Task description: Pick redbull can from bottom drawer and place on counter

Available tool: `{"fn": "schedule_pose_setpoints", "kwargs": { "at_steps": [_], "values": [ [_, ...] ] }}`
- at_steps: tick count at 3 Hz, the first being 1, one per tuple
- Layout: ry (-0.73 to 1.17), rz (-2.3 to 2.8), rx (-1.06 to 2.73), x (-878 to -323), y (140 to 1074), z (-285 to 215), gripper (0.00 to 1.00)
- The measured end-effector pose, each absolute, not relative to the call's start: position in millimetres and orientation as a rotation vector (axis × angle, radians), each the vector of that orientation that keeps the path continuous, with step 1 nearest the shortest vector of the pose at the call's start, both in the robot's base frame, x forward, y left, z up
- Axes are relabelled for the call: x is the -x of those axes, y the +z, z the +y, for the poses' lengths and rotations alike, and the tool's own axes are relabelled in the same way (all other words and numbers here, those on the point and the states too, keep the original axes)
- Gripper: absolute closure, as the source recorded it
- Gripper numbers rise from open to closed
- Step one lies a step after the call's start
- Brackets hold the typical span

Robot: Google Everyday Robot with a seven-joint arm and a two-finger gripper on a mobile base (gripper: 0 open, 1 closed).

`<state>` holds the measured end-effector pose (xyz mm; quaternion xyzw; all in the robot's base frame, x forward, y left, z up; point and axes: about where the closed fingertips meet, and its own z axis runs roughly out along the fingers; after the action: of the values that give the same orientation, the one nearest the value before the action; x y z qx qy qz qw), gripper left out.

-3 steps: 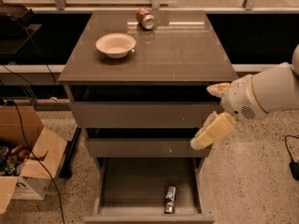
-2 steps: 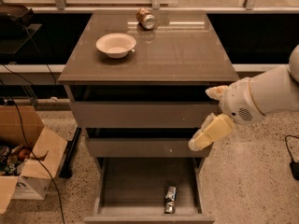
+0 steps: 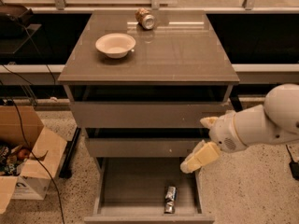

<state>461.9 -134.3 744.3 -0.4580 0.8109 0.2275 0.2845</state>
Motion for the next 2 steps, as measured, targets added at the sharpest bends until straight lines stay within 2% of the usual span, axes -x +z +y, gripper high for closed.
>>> {"fn": "schedule_pose_setpoints", "kwargs": {
  "at_steps": [2],
  "values": [
    [0.735, 2.236, 1.074, -460, 614, -139, 0.00]
  ]
}}
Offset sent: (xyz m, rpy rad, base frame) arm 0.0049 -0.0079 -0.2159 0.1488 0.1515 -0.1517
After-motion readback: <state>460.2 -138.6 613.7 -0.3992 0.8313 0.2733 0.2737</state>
